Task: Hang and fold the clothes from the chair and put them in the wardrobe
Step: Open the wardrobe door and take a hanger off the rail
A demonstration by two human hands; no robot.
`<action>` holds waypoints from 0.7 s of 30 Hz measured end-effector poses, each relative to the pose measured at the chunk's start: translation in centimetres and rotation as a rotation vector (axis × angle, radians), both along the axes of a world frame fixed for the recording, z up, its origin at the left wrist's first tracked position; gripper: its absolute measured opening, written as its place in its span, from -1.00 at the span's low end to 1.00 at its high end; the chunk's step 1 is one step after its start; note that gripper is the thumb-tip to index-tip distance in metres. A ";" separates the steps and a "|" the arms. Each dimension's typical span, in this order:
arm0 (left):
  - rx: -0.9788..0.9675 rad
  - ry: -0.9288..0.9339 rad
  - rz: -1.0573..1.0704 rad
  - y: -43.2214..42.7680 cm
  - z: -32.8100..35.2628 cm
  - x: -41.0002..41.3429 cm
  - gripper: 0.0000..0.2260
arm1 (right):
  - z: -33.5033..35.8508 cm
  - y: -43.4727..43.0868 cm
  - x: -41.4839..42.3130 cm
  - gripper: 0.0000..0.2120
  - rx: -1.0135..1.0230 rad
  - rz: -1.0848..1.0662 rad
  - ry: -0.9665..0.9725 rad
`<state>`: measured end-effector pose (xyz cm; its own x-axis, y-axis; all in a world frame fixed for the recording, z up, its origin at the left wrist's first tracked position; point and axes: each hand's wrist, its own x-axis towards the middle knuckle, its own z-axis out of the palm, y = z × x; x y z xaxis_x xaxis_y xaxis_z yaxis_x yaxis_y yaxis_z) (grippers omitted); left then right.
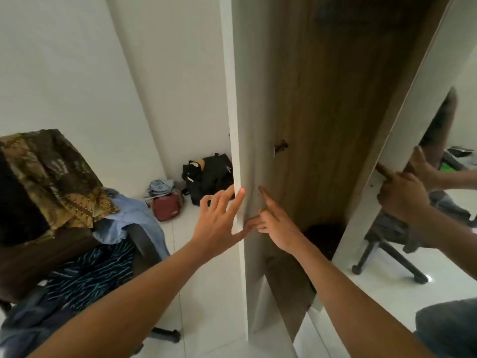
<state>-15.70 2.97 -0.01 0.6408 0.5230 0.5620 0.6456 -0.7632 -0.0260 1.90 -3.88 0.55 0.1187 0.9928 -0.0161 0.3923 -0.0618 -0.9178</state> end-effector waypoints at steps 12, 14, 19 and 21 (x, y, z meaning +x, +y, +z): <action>0.065 0.043 0.546 7.1 5.4 -6.3 0.25 | 9.0 13.6 -3.4 -0.19 0.255 0.071 -0.353; 0.100 0.046 0.595 9.2 6.5 -7.0 0.15 | 9.5 15.9 -2.7 -0.20 0.306 0.060 -0.459; 0.173 0.047 0.646 15.1 9.5 -7.3 0.08 | 9.5 21.6 -0.4 -0.14 0.335 -0.042 -0.654; 0.178 0.100 0.651 17.4 10.5 -6.9 0.12 | 9.3 23.6 0.3 -0.09 0.312 -0.076 -0.699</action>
<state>-22.61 20.36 10.51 0.2800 0.7247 0.6296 0.9598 -0.1984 -0.1985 2.24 19.73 9.82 0.0664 0.9279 0.3669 0.8926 0.1091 -0.4374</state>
